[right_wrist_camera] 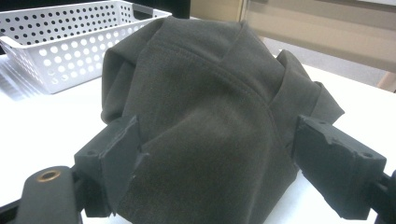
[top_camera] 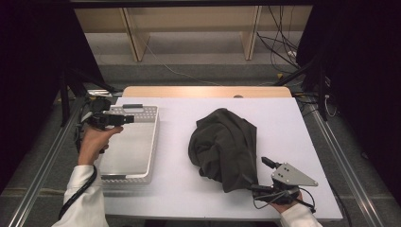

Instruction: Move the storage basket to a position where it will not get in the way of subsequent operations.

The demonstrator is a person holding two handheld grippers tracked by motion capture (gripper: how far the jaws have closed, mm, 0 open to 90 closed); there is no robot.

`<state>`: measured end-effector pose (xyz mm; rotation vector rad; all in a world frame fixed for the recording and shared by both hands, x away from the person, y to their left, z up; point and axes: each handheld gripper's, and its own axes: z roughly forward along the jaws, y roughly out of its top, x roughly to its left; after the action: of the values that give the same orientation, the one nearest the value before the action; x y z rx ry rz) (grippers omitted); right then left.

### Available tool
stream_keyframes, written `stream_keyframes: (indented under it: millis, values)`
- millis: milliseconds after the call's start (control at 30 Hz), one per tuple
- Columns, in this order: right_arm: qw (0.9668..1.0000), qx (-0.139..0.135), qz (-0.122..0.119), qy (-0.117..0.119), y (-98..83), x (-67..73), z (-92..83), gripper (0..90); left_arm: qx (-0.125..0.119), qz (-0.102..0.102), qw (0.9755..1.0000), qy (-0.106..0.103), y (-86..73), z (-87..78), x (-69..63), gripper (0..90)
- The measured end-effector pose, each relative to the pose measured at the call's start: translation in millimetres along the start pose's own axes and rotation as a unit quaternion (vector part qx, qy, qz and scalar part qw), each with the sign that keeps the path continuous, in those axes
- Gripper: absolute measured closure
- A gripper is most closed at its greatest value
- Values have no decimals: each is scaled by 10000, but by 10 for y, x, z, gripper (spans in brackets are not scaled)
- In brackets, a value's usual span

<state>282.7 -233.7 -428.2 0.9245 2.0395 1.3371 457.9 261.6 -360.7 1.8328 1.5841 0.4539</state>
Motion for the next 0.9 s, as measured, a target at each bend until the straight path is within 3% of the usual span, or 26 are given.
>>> stream_keyframes:
  millis: [167, 367, 600, 900]
  values:
    - [10000, -5, -9, 8, 0, 2, 0, 170, 73, 189, 9997, -120, -3, 79, -151, 182]
    - [10000, 8, -1, 15, 0, -1, -1, 170, 31, 266, 9989, -378, 1, 98, -292, 168]
    - [10000, 1, -8, 17, -1, 3, 2, 170, 86, 588, 9967, -546, -1, 136, -518, 159]
    - [10000, -6, -12, 18, 0, 7, 4, 170, -10, 639, 9939, -893, -6, 134, -687, 158]
